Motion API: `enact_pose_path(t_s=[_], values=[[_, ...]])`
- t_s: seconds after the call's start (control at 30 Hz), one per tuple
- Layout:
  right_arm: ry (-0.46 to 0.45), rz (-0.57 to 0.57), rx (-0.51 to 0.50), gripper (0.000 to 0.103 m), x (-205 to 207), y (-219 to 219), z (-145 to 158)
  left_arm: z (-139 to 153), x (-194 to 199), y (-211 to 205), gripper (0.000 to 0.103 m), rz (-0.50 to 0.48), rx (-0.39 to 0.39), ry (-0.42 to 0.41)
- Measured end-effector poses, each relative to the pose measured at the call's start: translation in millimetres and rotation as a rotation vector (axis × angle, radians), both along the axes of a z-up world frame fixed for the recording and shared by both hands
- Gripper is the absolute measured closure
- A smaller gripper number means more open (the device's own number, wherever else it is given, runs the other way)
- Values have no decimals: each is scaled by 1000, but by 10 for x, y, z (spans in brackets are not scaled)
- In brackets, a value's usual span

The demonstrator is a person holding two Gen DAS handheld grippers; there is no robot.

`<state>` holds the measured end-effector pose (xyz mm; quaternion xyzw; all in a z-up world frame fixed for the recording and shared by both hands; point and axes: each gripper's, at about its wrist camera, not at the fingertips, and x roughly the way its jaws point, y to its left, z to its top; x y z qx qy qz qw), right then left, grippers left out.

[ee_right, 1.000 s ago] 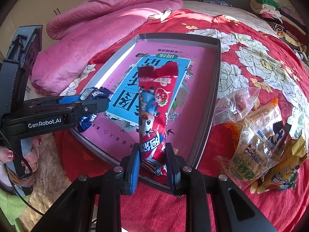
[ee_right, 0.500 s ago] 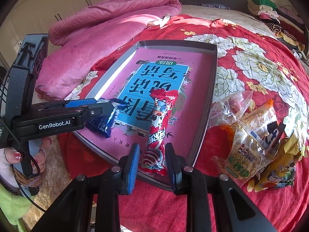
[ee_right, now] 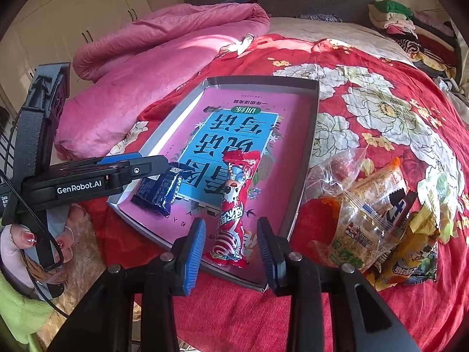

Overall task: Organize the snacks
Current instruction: 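Open the right tool onto the tray while the left tool releases the blue packet beside it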

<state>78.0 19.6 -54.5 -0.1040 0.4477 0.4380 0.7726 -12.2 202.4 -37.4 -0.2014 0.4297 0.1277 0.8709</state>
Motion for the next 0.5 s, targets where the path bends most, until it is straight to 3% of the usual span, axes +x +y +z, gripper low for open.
enact_pose_path(t_s=[0.5], values=[[-75, -39, 72, 52, -21, -162, 245, 152, -38, -94, 28, 2, 25, -62]])
